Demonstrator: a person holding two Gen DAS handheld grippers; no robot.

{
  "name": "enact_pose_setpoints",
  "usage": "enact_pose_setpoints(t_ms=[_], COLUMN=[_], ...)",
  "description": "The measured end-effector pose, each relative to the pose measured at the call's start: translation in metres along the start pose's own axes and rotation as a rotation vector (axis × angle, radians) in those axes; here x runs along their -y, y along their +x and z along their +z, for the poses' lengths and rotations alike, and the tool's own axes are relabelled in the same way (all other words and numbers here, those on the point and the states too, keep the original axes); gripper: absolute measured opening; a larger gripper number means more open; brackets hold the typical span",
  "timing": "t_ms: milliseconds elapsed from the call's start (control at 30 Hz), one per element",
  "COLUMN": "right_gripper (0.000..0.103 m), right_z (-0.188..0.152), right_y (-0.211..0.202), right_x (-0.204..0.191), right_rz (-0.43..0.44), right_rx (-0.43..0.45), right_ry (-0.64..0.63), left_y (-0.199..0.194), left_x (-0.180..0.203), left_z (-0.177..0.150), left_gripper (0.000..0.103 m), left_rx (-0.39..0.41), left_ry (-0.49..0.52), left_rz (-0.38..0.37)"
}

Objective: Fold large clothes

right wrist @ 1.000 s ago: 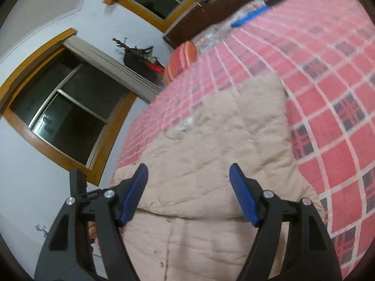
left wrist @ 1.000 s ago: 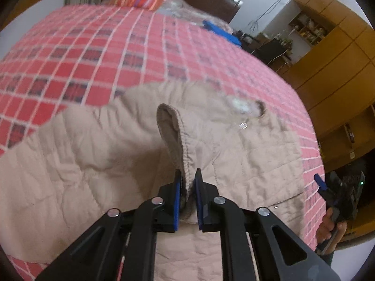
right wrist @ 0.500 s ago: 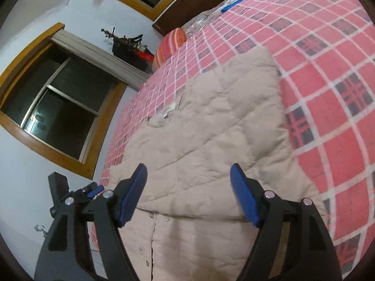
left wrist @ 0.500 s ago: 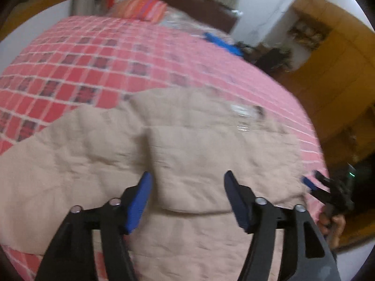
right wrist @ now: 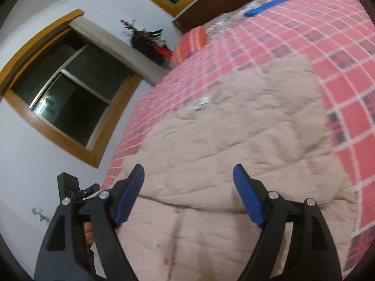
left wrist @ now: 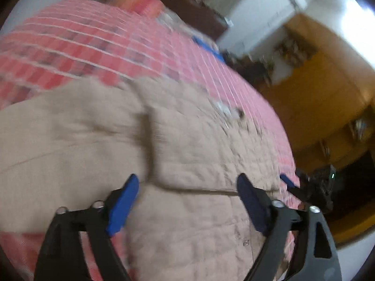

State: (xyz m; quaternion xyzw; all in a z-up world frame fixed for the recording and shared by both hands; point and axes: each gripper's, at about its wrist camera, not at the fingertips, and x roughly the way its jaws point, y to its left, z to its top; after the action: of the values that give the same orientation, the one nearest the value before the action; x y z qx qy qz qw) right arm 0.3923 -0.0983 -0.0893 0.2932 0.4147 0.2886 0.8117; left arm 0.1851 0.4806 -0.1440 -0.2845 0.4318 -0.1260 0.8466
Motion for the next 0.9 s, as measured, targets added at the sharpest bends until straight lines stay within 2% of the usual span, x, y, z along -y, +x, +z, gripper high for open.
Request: enact_pose_setpoints(t_ms=[100,167,267,400,467,600,667,833,867,900], right_gripper=[0.078,0.079,0.08,0.081,0.081,0.081,0.082,0.084,0.084,0.084], right_z=[-0.007,-0.009,-0.011,-0.013,-0.016,-0.016,-0.014,-0.011,-0.011,-0.011], right_y=[0.013,0.026,0.038,0.047,0.049,0.048,0.045,0.037,0.036,0.035], right_x=[-0.013,-0.022,-0.032,-0.033,-0.035,-0.032,-0.031,-0.032,-0.031,-0.03], right_rz=[0.029,0.044,0.065,0.096,0.094,0.086,0.086,0.075,0.073,0.071], right_rx=[-0.025,-0.05,-0.066,-0.071,-0.075,-0.075,-0.069,-0.052,-0.05,-0.049], right_ry=[-0.039,-0.065,-0.075,-0.06,-0.062,-0.049,-0.043,-0.048,-0.048,-0.047], left_y=[-0.055,-0.093,-0.147,-0.188,-0.196,-0.198,-0.189,-0.185,-0.184,-0.182], left_x=[-0.059,-0.095,-0.151,-0.203,-0.221,-0.255,-0.264,-0.274,-0.277,-0.281], left_z=[-0.012,-0.022,-0.036,-0.055,-0.061,-0.069,-0.068,-0.059,-0.059,-0.058], left_gripper=[0.093,0.093,0.093,0.093,0.093,0.093,0.093,0.09,0.077,0.051], left_rx=[0.08,0.13,0.205,0.251,0.259,0.258,0.252,0.322,0.316,0.302], left_ry=[-0.141,-0.205,-0.323,-0.45,-0.501,-0.579,-0.592,-0.608,-0.625,-0.636], left_rz=[0.045,0.114,0.179,0.205,0.245,0.245,0.25,0.261,0.267,0.271])
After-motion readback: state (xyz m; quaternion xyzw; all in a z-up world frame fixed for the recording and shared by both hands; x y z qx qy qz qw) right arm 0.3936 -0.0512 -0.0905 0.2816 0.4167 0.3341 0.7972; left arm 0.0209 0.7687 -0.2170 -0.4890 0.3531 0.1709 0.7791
